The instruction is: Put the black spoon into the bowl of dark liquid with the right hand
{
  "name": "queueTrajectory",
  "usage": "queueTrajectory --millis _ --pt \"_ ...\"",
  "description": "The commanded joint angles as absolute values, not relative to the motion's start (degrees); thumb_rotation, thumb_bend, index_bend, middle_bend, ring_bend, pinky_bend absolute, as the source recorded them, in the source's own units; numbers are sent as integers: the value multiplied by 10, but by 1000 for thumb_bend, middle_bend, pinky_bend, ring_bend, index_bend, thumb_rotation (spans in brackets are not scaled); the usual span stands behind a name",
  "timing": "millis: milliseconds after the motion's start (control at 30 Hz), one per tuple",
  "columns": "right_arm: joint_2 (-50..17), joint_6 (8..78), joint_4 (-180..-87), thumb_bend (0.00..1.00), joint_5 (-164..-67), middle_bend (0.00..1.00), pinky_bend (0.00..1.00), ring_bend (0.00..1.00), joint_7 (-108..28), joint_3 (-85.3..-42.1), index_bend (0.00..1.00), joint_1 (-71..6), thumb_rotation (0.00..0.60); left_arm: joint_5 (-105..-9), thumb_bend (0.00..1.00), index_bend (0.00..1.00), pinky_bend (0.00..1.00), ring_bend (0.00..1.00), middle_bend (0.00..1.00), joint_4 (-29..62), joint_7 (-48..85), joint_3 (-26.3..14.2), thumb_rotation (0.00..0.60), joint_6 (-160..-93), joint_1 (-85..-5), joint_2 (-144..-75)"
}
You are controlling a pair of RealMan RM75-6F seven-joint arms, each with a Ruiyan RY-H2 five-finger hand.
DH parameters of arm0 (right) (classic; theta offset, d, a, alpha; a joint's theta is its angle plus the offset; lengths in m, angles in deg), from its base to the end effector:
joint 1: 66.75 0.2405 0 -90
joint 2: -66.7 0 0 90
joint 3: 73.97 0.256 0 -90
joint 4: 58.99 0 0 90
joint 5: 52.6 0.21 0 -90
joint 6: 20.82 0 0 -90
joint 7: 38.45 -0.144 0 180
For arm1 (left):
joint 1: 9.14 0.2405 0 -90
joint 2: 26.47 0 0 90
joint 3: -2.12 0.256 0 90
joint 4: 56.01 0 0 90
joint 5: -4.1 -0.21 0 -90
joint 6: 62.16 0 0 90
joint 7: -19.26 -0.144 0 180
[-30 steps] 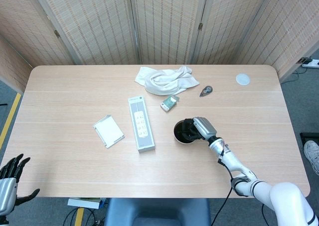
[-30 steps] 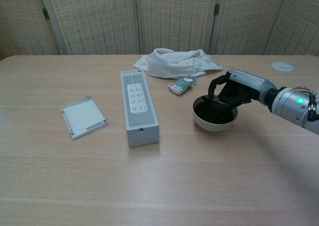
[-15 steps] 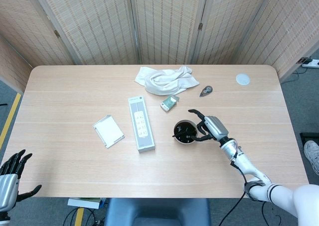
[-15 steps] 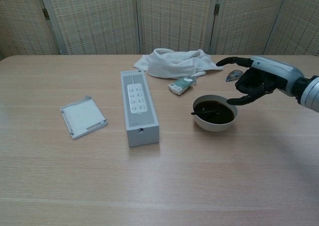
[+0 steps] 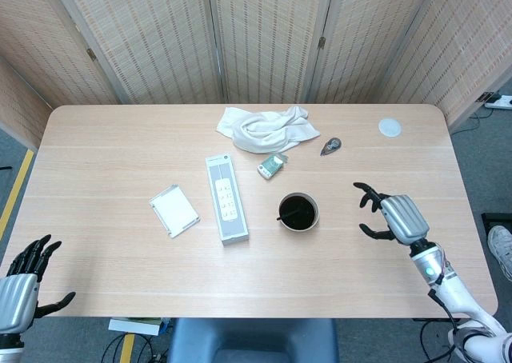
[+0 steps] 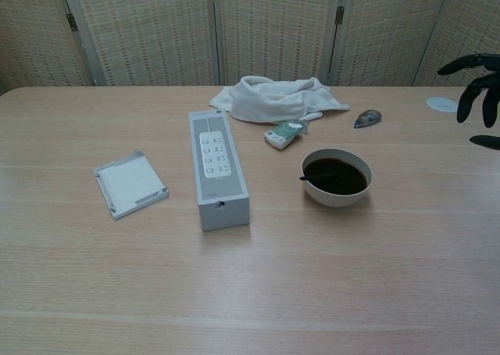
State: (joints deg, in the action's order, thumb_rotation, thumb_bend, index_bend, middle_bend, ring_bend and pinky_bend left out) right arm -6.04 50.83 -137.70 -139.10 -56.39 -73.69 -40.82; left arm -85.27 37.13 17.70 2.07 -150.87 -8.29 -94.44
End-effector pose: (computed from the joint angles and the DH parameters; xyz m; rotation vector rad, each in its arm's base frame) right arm -0.2758 -0.2872 0.0968 1.6687 -1.0521 1.1105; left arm -0.3099 0.1396 0.1354 -1.3523 -0.9717 -0.9120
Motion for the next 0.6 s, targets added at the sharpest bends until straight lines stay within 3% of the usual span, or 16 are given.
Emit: queueTrajectory --millis 33,200,367,600 --pt "-38 536 -1403 257 -1398 284 476 332 -533 -756 129 -443 600 -852 170 147 162 86 75 371 176 21 600 -1508 -84 -946" --pt "-24 589 -1422 266 -1403 165 283 177 -501 -769 113 -491 600 -852 170 147 162 86 75 373 174 21 600 -1509 -85 -948" --pt "-19 640 -1437 265 -1412 97 160 93 -464 -780 61 -536 600 -863 170 147 162 86 74 378 166 21 600 -1513 -88 -952" --pt "-7 688 -1448 264 -1417 91 144 85 -460 -792 59 -590 600 -880 171 147 162 86 74 385 166 20 600 -1523 -92 -957"
